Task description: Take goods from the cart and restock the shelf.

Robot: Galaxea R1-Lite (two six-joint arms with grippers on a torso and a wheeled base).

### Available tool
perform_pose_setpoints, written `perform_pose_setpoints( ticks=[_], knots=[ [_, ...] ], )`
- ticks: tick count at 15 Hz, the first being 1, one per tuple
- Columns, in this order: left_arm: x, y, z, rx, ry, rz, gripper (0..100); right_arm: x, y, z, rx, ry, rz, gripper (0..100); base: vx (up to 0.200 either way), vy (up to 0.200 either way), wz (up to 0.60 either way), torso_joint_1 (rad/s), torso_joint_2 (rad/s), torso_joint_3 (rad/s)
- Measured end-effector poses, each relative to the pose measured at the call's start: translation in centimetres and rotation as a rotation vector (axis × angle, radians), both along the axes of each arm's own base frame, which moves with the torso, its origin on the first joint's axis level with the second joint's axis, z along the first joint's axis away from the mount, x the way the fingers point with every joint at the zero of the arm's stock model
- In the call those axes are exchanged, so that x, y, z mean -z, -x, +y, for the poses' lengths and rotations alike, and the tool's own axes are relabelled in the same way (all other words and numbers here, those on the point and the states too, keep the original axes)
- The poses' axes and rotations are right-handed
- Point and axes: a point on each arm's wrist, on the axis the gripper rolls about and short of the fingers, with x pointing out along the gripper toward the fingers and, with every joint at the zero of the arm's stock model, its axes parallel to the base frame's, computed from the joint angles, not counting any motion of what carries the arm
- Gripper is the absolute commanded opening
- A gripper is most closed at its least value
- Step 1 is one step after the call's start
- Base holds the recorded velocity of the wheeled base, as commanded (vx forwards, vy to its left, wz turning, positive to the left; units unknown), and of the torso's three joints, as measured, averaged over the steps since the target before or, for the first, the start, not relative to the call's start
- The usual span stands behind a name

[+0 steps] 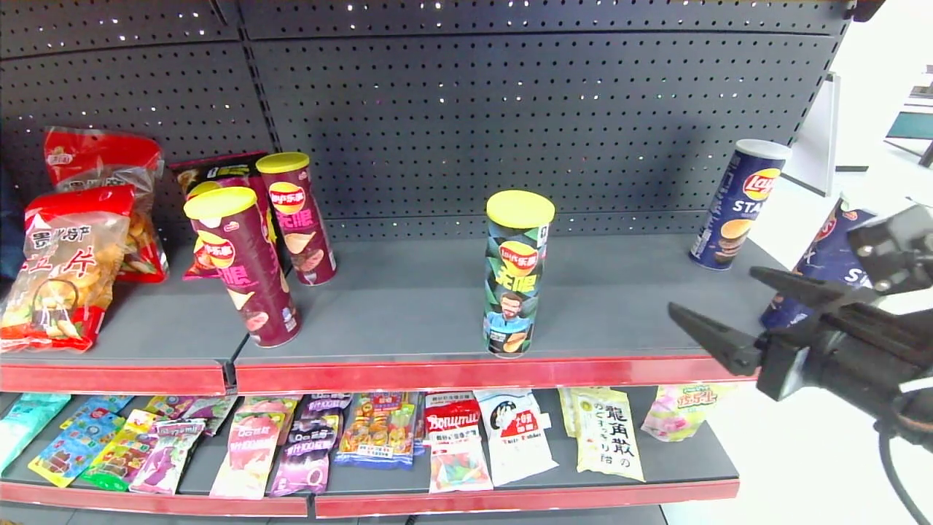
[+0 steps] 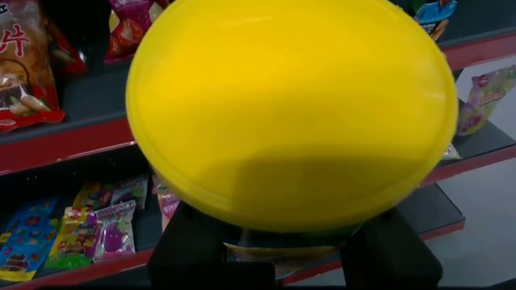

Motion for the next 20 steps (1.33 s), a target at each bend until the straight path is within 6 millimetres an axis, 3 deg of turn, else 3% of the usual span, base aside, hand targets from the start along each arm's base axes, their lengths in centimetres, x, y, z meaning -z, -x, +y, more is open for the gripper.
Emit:
perform_pose_setpoints(
  ticks=[3, 6, 14, 16, 20],
  knots=[
    [-0.8, 0.0, -0.1, 0.043, 0.005, -0.011, 0, 1.6, 2.7, -5.1, 0.216, 0.025, -0.010, 100, 0.000, 0.000, 0.00, 0.000, 0.00, 0.000],
    [-1.7, -0.2, -0.2, 0.066, 0.011, -0.012, 0, 4.4, 6.6, -7.5, 0.327, 0.029, 0.041, 100, 0.000, 0.000, 0.00, 0.000, 0.00, 0.000],
    [-3.1, -2.1, -0.4, 0.107, 0.015, 0.027, 0, 10.6, 16.9, -8.2, 0.352, -0.044, 0.078, 100, 0.000, 0.000, 0.00, 0.000, 0.00, 0.000],
    [-2.9, -2.3, -0.5, 0.118, 0.017, 0.043, 0, 11.1, 17.9, -8.4, 0.420, -0.111, 0.021, 100, 0.000, 0.000, 0.00, 0.000, 0.00, 0.000],
    [-2.7, -2.6, -0.6, 0.136, 0.021, 0.052, 0, 11.4, 18.5, -8.2, 0.360, -0.158, -0.049, 100, 0.000, 0.000, 0.00, 0.000, 0.00, 0.000]
  ],
)
